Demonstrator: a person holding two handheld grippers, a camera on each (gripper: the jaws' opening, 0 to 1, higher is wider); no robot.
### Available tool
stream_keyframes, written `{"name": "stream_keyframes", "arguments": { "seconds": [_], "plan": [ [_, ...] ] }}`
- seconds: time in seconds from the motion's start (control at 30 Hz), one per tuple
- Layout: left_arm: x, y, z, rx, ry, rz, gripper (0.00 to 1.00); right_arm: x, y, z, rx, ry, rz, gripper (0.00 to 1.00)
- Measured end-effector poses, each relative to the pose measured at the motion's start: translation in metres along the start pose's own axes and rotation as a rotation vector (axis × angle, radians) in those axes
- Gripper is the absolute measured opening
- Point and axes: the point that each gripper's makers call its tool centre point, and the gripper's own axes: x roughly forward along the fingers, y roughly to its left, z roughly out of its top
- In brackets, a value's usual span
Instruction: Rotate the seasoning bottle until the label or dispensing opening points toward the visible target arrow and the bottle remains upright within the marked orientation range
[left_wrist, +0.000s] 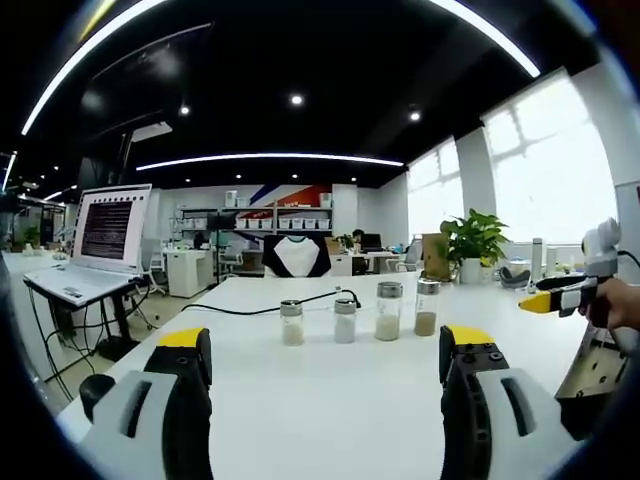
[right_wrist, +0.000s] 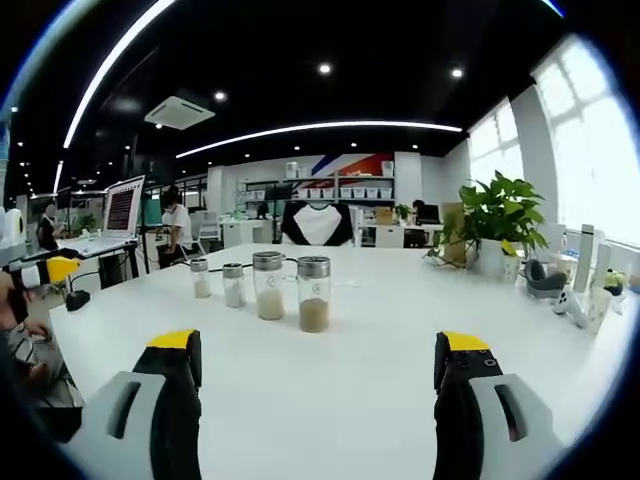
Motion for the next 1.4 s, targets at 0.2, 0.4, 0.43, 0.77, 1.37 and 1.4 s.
{"name": "stream_keyframes", "arguments": {
  "seconds": [0.2,0.4,0.43,0.77,1.37,1.4],
  "plan": [
    [0.0,0.0,-0.002,0.003,0.004,-0.001,1.0,0.013,0.011,0.008,0.011,-0.003,0.034,0.99],
    [0.002,0.0,-0.004,0.004,0.006,-0.004,1.0,0.029,0.024,0.015,0.0,-0.008,0.074,0.99],
    [0.002,0.0,-0.004,0.004,0.007,-0.004,1.0,0.033,0.027,0.017,-0.002,-0.012,0.082,0.99],
    [0.003,-0.009,0.002,0.022,-0.002,-0.018,1.0,0.062,0.05,0.036,-0.02,-0.044,0.148,0.99],
    [0.006,-0.02,0.009,0.023,-0.007,-0.042,1.0,0.104,0.087,0.039,-0.005,-0.037,0.236,0.97],
    [0.006,-0.021,0.009,0.024,-0.008,-0.044,1.0,0.106,0.089,0.039,-0.004,-0.036,0.237,0.97]
  ]
}}
